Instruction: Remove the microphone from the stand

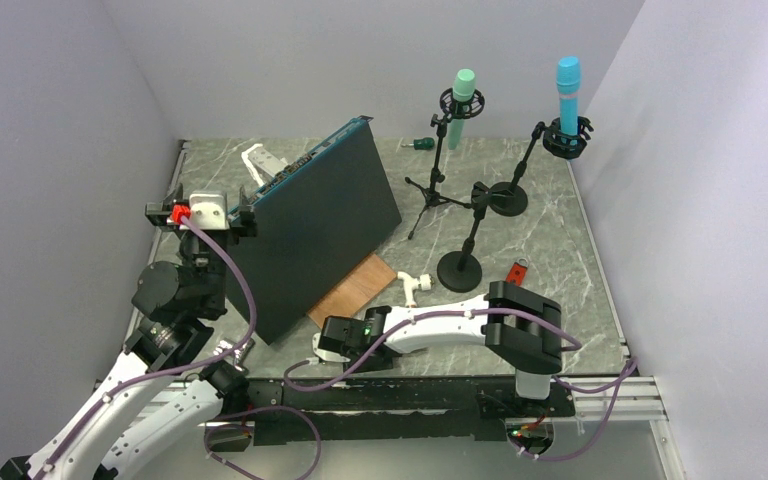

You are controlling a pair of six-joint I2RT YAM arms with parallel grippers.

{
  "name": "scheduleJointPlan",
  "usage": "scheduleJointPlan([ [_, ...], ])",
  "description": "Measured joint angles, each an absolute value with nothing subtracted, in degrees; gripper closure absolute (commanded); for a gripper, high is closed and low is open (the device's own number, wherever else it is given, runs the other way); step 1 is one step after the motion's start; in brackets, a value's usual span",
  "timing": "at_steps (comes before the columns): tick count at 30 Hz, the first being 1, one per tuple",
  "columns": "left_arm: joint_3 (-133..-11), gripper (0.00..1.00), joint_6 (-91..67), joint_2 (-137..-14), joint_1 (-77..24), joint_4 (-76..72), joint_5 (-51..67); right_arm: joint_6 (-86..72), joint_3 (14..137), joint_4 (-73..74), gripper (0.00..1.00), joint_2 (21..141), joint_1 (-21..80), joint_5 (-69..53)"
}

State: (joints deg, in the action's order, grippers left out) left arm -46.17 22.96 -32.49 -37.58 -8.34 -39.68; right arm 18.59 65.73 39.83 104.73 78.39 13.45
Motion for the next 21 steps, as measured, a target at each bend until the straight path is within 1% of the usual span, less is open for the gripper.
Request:
scheduleJointPlan([
  [2, -46.2, 0.0, 22.7, -32.9, -37.3, -8.4, -39.4, 18.4, 65.7, 39.7, 0.09, 104.6, 78.4, 14.0],
  [3, -46.2, 0.01, 22.5, -33.3, -37.1, -8.4, -39.2, 18.4, 65.7, 39.4, 0.02, 104.1, 78.3, 14.6],
  [4, -46.2, 0.0, 22.3, -33.8, -37.0, -8.3, -39.0, 18.2, 65.7, 38.8, 0.0, 103.5, 78.2, 14.4],
  [12, -46.2, 0.01, 20.3, -38.3, -36.6, -6.5, -37.7, 16.7, 65.9, 37.5, 0.0, 99.0, 77.3, 14.5],
  [18, -46.2, 0.01, 19.6, -38.5, -36.6, -6.1, -37.1, 15.9, 68.0, 37.8, 0.0, 90.7, 76.2, 16.1],
  [21, -46.2, 0.01, 19.0, -38.8, -36.6, -6.1, -36.8, 15.3, 68.1, 36.6, 0.0, 84.9, 75.5, 21.3],
])
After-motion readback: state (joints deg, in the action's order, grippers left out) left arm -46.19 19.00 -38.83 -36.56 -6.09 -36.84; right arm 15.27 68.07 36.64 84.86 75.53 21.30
